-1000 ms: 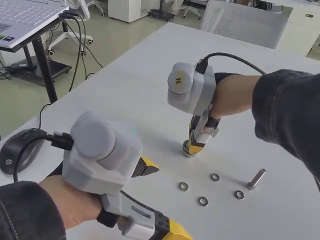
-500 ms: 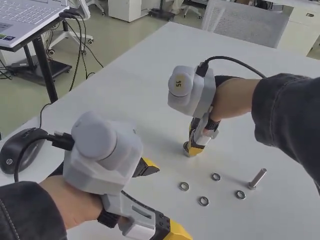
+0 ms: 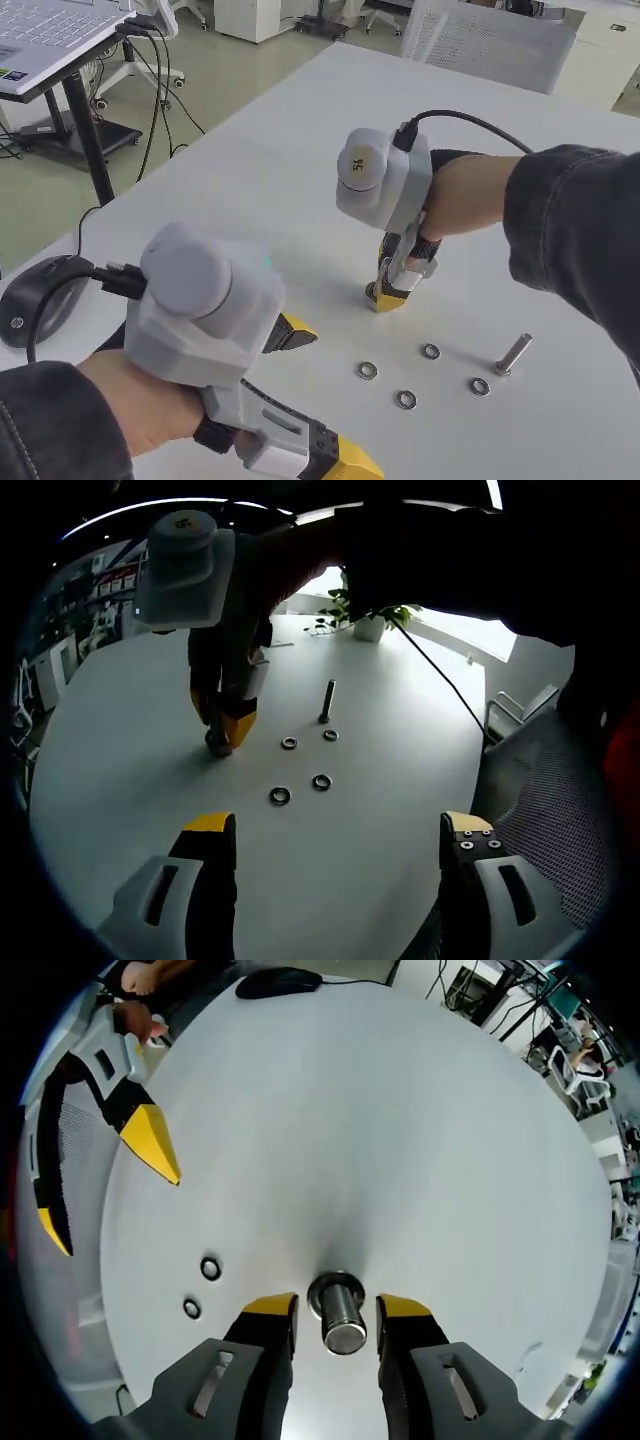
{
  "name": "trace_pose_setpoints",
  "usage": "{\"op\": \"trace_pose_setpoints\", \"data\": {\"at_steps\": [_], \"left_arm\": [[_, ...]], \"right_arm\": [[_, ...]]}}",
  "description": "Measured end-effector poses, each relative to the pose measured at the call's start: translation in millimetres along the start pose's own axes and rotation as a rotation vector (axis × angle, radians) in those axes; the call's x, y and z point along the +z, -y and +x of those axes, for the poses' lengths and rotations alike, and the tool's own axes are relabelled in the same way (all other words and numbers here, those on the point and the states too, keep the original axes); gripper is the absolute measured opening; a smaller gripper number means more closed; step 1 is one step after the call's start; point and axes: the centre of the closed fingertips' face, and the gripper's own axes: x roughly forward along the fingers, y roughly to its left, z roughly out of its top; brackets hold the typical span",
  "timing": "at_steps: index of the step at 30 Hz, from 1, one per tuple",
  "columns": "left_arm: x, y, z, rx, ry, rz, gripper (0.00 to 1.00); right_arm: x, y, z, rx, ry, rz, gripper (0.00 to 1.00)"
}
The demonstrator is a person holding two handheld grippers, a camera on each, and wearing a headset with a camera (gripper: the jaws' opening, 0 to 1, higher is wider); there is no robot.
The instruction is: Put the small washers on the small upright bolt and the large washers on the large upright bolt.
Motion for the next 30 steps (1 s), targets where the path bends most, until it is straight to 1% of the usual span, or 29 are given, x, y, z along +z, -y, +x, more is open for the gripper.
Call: {"op": "trace_pose_setpoints", "data": {"at_steps": [6, 12, 14, 21, 30], "left_arm": [[-1.3, -0.2, -0.4, 0.001, -0.002, 0.001, 0.83], [-1.6, 0.4, -0.5, 0.000, -0.003, 0.004, 0.83], [-1.8, 0.7, -0.4, -0.001, -0.004, 0.004, 0.83], [-2.1, 0.8, 0.1, -0.002, -0.008, 0.006, 0.83], [-2.8, 1.8, 0.6, -0.006, -0.020, 0.014, 0.83]], "right_arm": [[-1.5, -1.8, -3.2, -0.007, 0.008, 0.009, 0.37], [-5.4, -1.4, -9.8, -0.018, 0.013, 0.020, 0.37], [-5.8, 1.1, -9.1, -0.023, 0.014, 0.025, 0.37], [-15.1, 1.2, -17.0, -0.034, 0.019, 0.046, 0.38], [-27.5, 1.0, -20.1, -0.039, 0.016, 0.072, 0.38]]}}
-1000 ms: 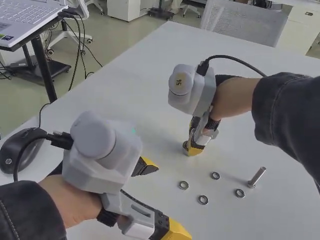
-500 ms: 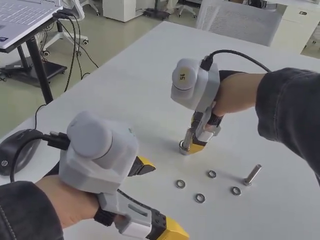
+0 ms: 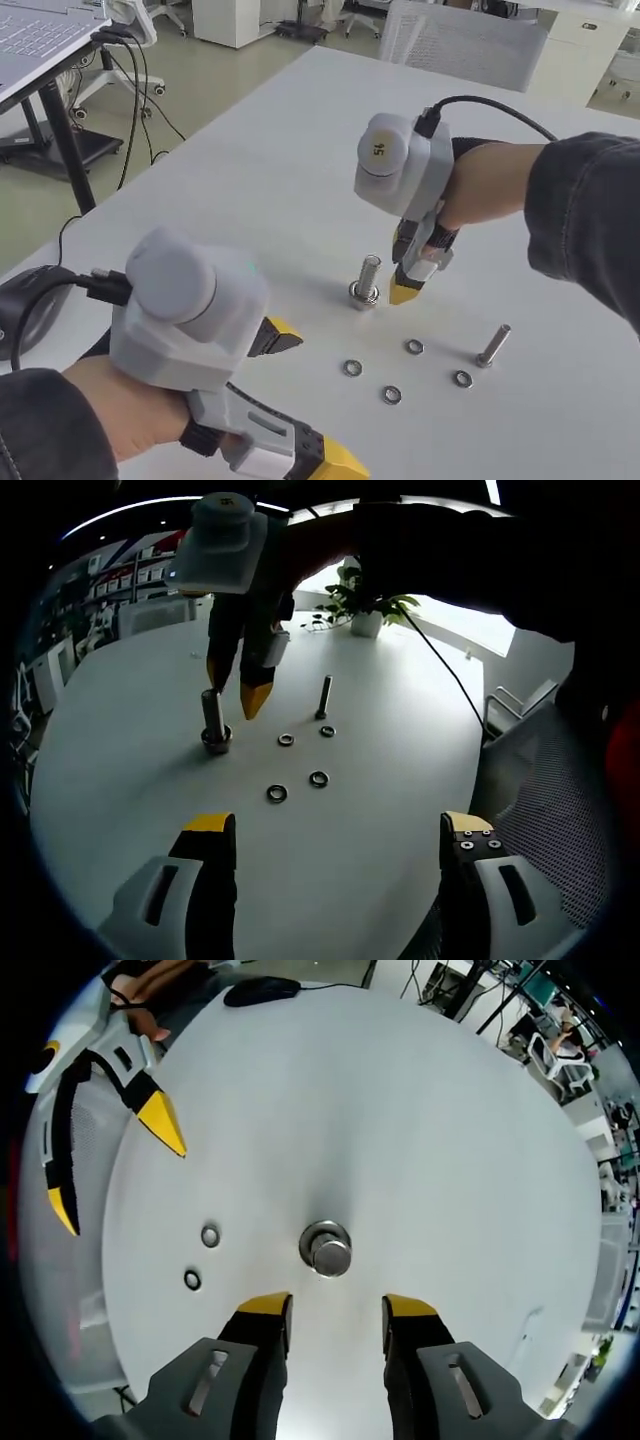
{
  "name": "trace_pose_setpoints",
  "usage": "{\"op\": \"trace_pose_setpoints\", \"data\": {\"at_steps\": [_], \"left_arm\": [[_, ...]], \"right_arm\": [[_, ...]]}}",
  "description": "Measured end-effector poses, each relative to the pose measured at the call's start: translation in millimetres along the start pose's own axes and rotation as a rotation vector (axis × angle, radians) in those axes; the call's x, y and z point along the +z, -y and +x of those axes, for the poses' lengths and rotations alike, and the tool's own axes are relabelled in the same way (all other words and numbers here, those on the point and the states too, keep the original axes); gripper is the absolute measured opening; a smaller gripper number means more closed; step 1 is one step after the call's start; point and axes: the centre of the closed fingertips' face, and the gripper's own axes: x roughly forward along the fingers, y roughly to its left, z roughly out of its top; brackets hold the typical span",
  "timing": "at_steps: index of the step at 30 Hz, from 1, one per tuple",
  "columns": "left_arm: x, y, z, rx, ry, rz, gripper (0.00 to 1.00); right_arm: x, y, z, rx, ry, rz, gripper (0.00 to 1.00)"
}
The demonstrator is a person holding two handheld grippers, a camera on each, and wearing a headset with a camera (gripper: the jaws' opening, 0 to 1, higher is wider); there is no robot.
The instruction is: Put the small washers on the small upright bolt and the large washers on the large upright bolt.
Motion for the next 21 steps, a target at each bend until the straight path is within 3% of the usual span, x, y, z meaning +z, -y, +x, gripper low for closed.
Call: {"op": "trace_pose_setpoints", "data": {"at_steps": [9, 21], "left_arm": [[-0.3, 0.7, 0.5, -0.005, -0.010, 0.008, 0.84], [-3.7, 1.8, 1.7, -0.013, -0.029, 0.019, 0.83]], "right_arm": [[-12.0, -0.3, -4.5, -0.004, 0.002, 0.027, 0.38], [-31.2, -12.8, -3.7, 0.006, 0.002, 0.070, 0.37]]}}
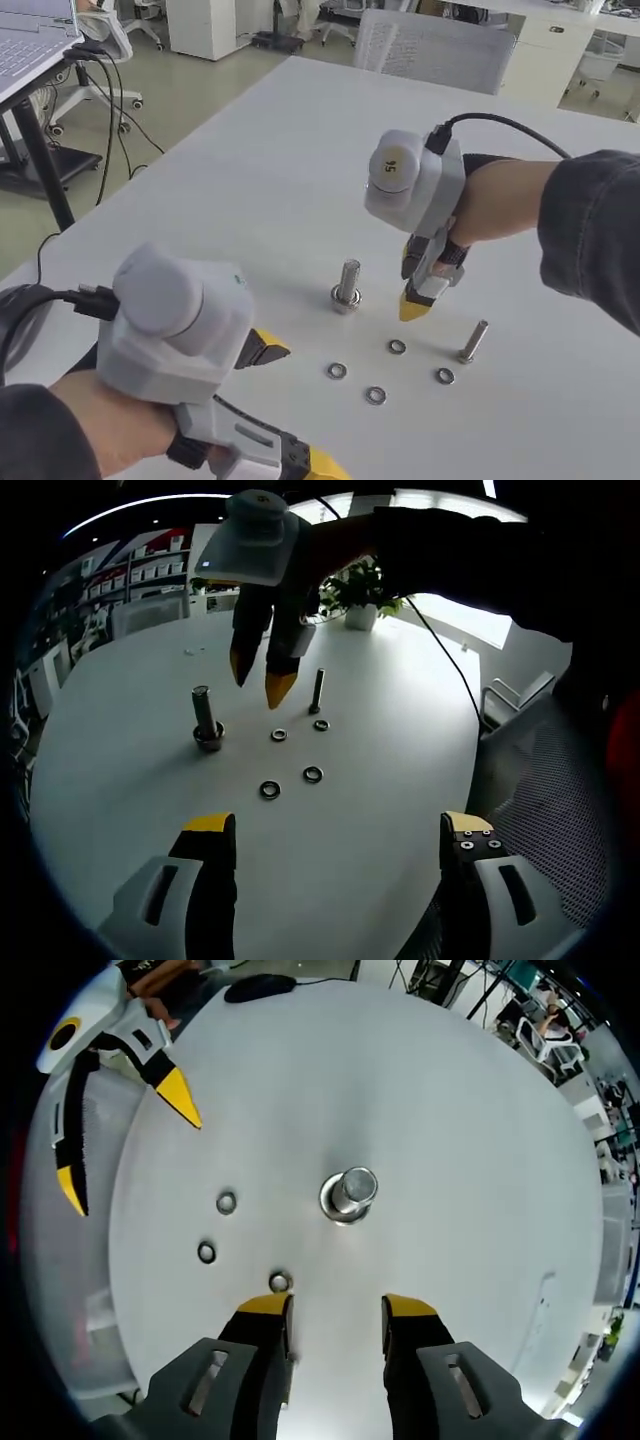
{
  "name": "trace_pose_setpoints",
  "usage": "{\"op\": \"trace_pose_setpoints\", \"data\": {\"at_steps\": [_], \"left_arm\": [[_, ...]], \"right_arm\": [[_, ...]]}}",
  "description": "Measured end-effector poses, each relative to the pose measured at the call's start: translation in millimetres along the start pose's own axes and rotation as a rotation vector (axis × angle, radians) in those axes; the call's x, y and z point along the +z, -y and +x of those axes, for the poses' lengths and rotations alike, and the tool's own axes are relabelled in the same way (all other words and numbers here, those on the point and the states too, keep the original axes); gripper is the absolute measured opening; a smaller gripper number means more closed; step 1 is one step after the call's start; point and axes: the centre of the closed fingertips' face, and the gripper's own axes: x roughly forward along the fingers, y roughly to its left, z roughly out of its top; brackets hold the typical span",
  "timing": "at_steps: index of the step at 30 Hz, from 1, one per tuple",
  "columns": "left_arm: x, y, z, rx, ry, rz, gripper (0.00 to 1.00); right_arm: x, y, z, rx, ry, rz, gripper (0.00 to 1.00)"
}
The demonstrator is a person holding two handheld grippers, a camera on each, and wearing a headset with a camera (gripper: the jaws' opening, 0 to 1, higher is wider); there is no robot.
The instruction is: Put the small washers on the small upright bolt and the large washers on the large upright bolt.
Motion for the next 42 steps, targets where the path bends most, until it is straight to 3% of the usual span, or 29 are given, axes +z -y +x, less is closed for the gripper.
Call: {"op": "trace_pose_setpoints", "data": {"at_steps": [18, 42], "left_arm": [[-1.7, 1.4, 3.4, -0.006, -0.020, 0.014, 0.83], [-2.2, 1.2, 6.0, -0.004, -0.016, 0.013, 0.83]], "right_arm": [[-12.4, -26.8, 13.1, 0.032, 0.022, 0.026, 0.36], [-6.8, -36.1, 34.0, 0.054, 0.031, -0.008, 0.24]]}}
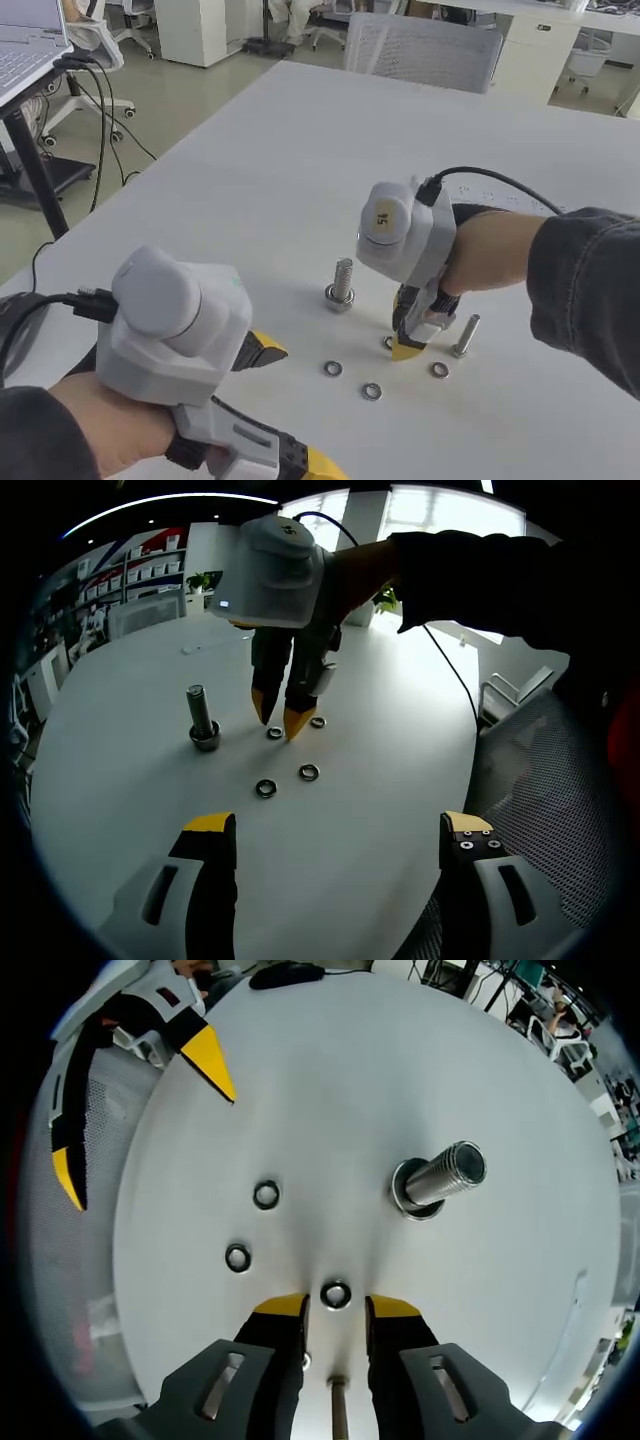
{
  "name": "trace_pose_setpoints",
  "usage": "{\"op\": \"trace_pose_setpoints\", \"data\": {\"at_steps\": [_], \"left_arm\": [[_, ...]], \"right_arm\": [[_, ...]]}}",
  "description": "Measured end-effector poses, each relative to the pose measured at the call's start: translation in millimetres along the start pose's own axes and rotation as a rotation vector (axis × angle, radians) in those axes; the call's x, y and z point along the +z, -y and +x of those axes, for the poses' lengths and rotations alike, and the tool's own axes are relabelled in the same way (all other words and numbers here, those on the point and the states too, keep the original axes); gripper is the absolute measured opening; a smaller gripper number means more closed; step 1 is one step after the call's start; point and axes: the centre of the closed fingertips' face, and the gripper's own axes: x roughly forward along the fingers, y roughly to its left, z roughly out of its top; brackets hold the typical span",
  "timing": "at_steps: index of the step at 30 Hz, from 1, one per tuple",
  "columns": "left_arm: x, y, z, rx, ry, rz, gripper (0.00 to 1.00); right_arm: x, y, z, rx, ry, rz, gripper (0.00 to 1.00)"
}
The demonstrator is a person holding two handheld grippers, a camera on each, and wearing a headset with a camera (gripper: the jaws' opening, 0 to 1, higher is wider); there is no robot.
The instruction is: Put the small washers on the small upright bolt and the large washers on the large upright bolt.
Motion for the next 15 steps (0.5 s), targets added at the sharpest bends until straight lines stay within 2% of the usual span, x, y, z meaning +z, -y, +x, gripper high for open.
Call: {"op": "trace_pose_setpoints", "data": {"at_steps": [15], "left_arm": [[1.1, 0.7, -1.4, 0.001, 0.012, -0.002, 0.82]], "right_arm": [[1.8, -3.0, 1.0, 0.021, 0.003, 0.005, 0.21]]}}
